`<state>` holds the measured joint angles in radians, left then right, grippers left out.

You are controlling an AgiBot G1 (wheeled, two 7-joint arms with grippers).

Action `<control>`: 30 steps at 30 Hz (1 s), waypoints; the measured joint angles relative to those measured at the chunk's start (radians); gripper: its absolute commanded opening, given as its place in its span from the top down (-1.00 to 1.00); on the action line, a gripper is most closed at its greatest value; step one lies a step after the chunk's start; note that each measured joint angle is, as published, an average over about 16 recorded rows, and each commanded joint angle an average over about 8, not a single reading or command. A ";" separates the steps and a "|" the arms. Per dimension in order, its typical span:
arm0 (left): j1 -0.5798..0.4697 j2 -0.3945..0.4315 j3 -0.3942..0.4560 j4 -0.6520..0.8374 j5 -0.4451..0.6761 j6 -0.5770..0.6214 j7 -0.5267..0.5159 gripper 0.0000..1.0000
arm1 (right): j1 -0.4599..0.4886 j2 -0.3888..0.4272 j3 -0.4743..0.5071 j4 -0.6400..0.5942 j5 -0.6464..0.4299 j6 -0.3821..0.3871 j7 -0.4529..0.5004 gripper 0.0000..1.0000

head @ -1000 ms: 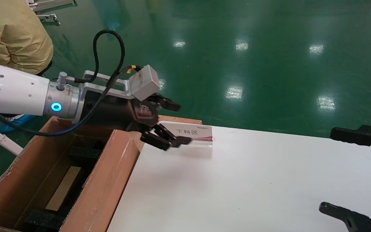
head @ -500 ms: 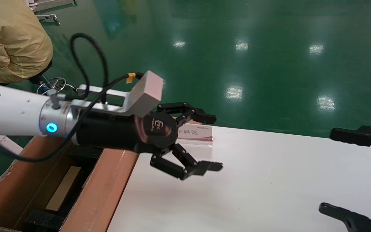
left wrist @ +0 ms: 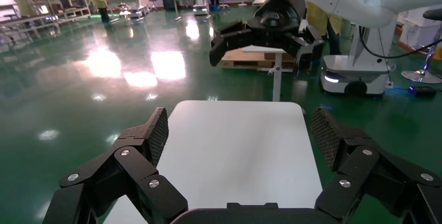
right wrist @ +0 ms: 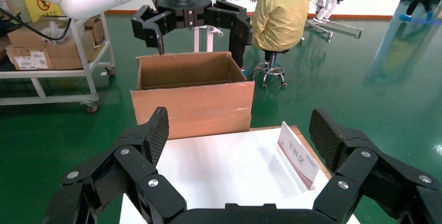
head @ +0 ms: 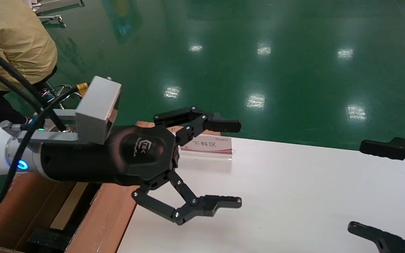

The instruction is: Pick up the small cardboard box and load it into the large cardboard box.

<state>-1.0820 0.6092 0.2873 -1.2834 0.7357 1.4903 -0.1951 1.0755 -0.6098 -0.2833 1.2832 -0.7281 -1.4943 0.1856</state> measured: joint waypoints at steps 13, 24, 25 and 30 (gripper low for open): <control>0.037 0.005 -0.052 0.000 -0.017 0.016 0.011 -1.00 | -0.001 -0.001 0.003 0.000 -0.002 -0.001 0.002 -1.00; 0.031 0.004 -0.043 0.000 -0.014 0.014 0.010 -1.00 | 0.000 -0.001 0.002 0.000 -0.002 -0.001 0.001 -1.00; 0.030 0.004 -0.042 0.000 -0.014 0.014 0.010 -1.00 | 0.000 -0.001 0.002 0.000 -0.002 -0.001 0.001 -1.00; 0.028 0.004 -0.038 0.000 -0.013 0.013 0.010 -1.00 | 0.000 -0.001 0.002 0.000 -0.002 -0.001 0.001 -1.00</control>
<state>-1.0542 0.6133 0.2490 -1.2839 0.7225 1.5032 -0.1856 1.0754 -0.6109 -0.2813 1.2831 -0.7297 -1.4956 0.1866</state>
